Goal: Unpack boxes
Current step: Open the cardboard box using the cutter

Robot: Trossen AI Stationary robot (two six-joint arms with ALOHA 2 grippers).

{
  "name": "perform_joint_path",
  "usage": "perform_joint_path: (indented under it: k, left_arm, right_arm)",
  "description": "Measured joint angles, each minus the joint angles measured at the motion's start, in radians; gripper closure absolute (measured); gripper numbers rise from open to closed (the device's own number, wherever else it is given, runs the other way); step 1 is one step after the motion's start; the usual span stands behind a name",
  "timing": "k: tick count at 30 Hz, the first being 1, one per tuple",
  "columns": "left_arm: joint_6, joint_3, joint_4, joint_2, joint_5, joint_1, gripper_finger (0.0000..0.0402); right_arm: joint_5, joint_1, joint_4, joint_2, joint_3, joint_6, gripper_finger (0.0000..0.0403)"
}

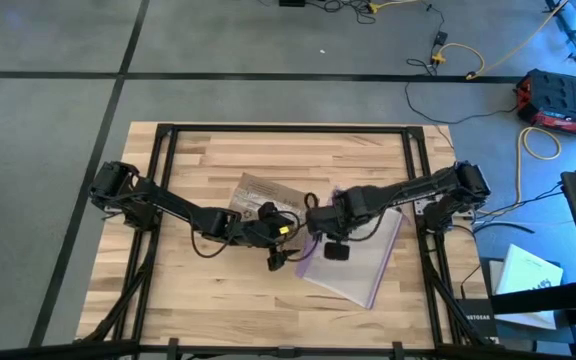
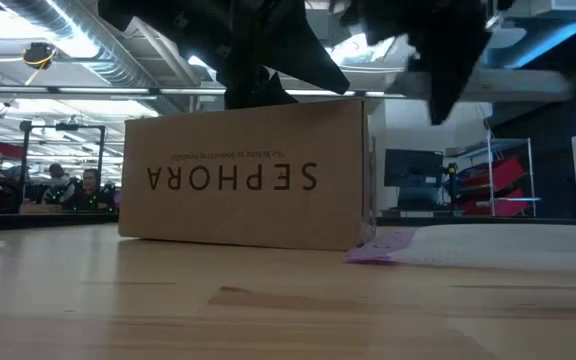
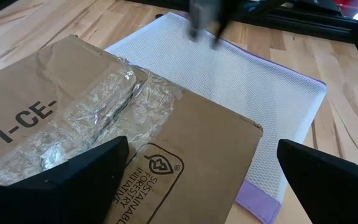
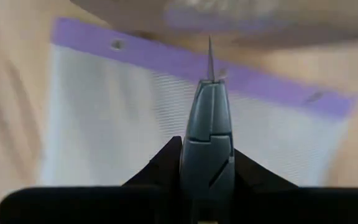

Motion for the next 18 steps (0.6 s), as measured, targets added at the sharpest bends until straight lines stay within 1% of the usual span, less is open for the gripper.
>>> perform_joint_path:
  k: [5,9,12,15,17,18]
  left_arm:
    - [0.010,0.000,-0.002,0.000,0.001,0.000,0.0002]
    - [0.022,0.000,-0.002,0.000,0.001,-0.001,0.0002]
    - [0.025,0.000,-0.003,0.000,0.000,-0.002,0.0002]
    - [0.034,0.000,-0.004,0.000,0.001,-0.002,0.0002]
    - [0.035,0.000,-0.004,0.000,0.001,-0.002,0.0002]
    - [0.037,0.000,-0.004,0.000,0.000,-0.002,0.0002]
  right_arm:
    - [-0.128,0.066,0.194,-0.072,-0.115,0.264,0.0352]
    - [-0.125,0.108,0.327,-0.098,-0.171,0.410,0.0352]
    - [-0.071,0.137,0.419,-0.099,-0.177,0.505,0.0352]
    - [0.021,0.157,0.446,-0.099,-0.179,0.590,0.0352]
    - [0.098,0.162,0.430,-0.106,-0.179,0.657,0.0352]
    - [0.118,0.161,0.418,-0.108,-0.179,0.680,0.0352]
